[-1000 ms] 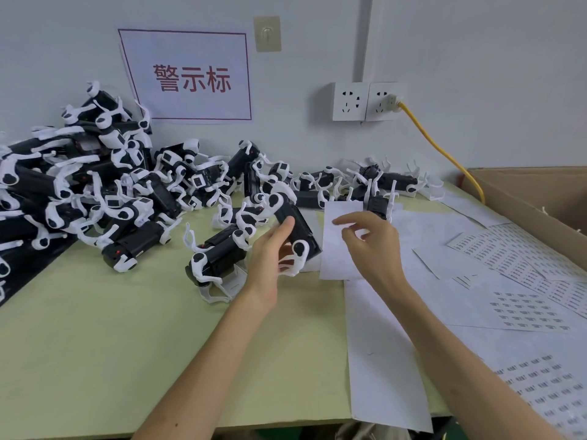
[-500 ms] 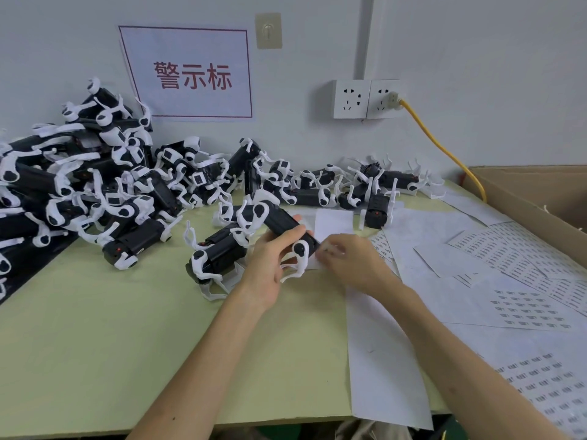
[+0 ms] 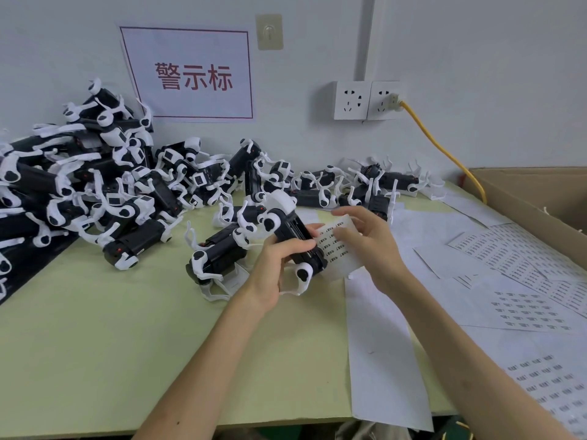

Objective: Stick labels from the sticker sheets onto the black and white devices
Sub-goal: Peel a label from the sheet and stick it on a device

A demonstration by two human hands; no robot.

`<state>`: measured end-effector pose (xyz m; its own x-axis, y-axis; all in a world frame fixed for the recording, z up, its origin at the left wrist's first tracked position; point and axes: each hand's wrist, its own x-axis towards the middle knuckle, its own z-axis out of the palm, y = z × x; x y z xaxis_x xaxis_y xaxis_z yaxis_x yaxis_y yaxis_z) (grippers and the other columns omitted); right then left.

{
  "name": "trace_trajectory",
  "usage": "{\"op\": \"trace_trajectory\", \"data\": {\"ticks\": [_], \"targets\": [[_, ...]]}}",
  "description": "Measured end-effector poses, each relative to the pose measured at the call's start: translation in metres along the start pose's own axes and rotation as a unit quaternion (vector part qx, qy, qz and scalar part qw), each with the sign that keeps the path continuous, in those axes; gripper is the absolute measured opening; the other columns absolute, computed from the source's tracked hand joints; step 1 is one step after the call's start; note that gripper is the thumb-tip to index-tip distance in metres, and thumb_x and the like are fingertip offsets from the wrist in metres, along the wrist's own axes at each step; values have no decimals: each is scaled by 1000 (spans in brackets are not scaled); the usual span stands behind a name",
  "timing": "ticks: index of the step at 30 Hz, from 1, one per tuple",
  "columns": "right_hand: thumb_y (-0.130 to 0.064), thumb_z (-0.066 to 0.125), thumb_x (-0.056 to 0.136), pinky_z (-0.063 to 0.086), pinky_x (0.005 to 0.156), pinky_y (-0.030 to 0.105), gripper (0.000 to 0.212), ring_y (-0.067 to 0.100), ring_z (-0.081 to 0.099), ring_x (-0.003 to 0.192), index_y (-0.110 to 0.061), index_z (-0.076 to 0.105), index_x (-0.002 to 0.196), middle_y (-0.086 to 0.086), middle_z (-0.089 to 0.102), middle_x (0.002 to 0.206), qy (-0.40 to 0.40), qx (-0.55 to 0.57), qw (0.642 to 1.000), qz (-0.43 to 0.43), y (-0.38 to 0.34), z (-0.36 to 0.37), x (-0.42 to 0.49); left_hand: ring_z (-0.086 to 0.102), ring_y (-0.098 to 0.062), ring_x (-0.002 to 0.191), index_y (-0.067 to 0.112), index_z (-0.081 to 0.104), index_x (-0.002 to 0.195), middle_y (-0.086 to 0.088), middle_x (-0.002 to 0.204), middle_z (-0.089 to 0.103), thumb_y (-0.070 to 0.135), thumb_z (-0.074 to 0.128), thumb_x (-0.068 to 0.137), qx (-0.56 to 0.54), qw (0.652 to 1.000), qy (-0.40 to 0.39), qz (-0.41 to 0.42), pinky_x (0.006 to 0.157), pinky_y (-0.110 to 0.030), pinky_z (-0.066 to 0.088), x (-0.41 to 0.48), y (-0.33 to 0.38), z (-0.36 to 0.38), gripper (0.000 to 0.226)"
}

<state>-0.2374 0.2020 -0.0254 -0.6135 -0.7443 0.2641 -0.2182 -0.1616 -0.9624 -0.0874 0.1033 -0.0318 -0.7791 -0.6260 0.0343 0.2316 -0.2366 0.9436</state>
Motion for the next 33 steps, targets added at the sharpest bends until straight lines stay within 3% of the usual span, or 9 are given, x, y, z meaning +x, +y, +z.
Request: {"op": "trace_trajectory", "data": {"ticks": [2, 5, 10, 14, 18, 22, 26, 30, 33], "targets": [[-3, 70, 90, 57, 66, 39, 28, 22, 68, 75, -23, 68, 109, 10, 73, 87, 25, -23, 999, -34, 3, 0, 0, 66, -16, 88, 25, 77, 81, 6, 97, 74, 21, 69, 67, 35, 999, -19, -8, 67, -28, 52, -3, 1, 1, 17], [-6, 74, 88, 55, 72, 38, 20, 16, 67, 78, -25, 69, 94, -2, 74, 89, 53, -60, 993, -90, 6, -2, 2, 66, -16, 83, 26, 77, 79, 3, 86, 71, 21, 69, 66, 46, 999, -26, -10, 63, -26, 51, -3, -1, 2, 16], [-17, 79, 87, 41, 88, 16, 13, 6, 61, 103, -29, 75, 91, -16, 65, 103, 56, -180, 965, -184, 10, 1, 2, 67, -16, 82, 26, 77, 83, 2, 86, 70, 27, 71, 63, 54, 998, -16, -7, 62, -27, 51, -2, -3, 0, 21], [-39, 86, 79, 40, 97, 23, 25, 13, 55, 112, -23, 78, 97, -9, 63, 113, 44, -259, 948, -180, 10, 4, 1, 66, -19, 91, 24, 77, 87, 1, 96, 71, 35, 75, 55, 61, 998, -26, 8, 82, -41, 49, 0, -5, -2, 34], [-39, 85, 81, 38, 99, 33, 23, 17, 49, 113, -26, 80, 100, -7, 63, 117, 69, -331, 927, -163, 13, 5, 2, 65, -21, 93, 24, 76, 88, 1, 96, 72, 39, 76, 53, 85, 996, -15, 4, 86, -47, 48, 0, -8, -1, 38], [-39, 80, 87, 31, 94, 34, 16, 11, 45, 107, -27, 81, 96, -9, 65, 109, 56, -377, 911, -159, 16, 4, 4, 67, -17, 85, 25, 75, 85, 2, 90, 70, 40, 75, 53, 103, 994, -28, 10, 78, -37, 52, 2, -9, -2, 35], [-26, 80, 88, 43, 76, 28, 10, 10, 56, 84, -17, 82, 93, -7, 66, 88, 13, -341, 922, -186, 15, 2, 4, 65, -19, 87, 22, 76, 83, -1, 90, 70, 38, 74, 55, 108, 994, -26, 13, 83, -41, 51, 3, -10, -3, 33], [-17, 78, 88, 48, 74, 21, 17, 10, 62, 77, -17, 78, 105, -3, 69, 89, 7, -305, 934, -188, 13, 7, 0, 68, -16, 71, 24, 77, 77, 0, 80, 70, 26, 70, 62, 100, 995, -20, 3, 56, -24, 53, 1, -10, -1, 17], [-20, 77, 89, 44, 69, 16, 13, 6, 61, 76, -21, 80, 102, -7, 67, 87, -1, -311, 934, -175, 14, 4, 2, 69, -15, 66, 24, 76, 74, -1, 77, 69, 25, 71, 61, 106, 994, -23, 13, 50, -21, 51, 1, -10, 1, 14]]}}
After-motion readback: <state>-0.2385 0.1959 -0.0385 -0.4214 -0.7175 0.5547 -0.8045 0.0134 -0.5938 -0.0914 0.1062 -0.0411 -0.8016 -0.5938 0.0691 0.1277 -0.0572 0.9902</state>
